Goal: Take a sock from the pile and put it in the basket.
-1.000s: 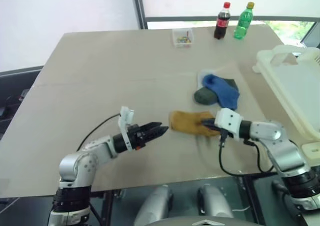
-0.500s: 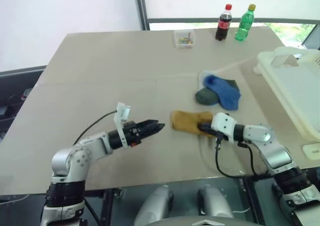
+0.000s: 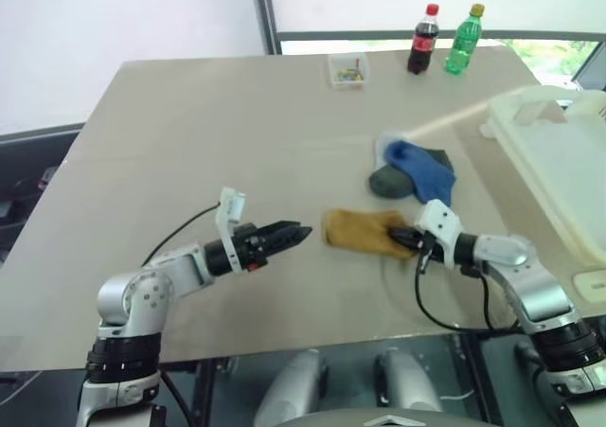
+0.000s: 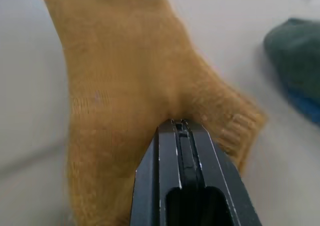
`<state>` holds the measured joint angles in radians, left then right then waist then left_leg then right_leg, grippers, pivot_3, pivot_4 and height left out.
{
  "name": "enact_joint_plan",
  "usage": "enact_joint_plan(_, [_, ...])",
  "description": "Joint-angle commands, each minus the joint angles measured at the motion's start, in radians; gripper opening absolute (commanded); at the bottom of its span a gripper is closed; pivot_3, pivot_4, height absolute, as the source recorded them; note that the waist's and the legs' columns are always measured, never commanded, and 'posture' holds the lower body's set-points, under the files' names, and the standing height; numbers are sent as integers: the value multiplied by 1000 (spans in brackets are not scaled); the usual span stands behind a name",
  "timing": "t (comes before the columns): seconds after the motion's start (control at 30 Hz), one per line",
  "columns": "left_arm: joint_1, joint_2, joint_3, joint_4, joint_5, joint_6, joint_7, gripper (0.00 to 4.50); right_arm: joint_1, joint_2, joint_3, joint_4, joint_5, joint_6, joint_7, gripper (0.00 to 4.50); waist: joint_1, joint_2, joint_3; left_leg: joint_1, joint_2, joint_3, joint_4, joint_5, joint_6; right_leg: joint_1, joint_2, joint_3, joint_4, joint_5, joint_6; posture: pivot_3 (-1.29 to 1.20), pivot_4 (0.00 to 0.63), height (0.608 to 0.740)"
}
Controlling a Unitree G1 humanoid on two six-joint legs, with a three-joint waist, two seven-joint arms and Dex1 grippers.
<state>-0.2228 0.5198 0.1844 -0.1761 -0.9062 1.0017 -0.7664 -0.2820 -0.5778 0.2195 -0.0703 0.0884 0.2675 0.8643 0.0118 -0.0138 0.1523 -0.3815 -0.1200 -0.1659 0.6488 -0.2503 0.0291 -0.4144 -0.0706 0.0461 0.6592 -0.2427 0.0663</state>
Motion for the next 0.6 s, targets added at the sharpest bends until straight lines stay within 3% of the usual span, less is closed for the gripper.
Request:
enact_joint_plan(0.03, [-30, 16, -22, -20, -1, 33, 20, 3117, 2, -20, 57, 115, -80, -15, 6, 0, 0, -2, -1, 1, 0, 0, 0, 0, 0, 1, 0, 0, 0, 0, 0, 0, 150, 729])
enact_joint_plan(0.6, [-139, 38, -132, 14, 97, 189, 153, 3117, 11, -7, 70, 98, -88, -23, -19, 0, 1, -4, -4, 3, 0, -1, 2, -1, 3, 3, 1, 0, 1, 0, 0, 0, 150, 729])
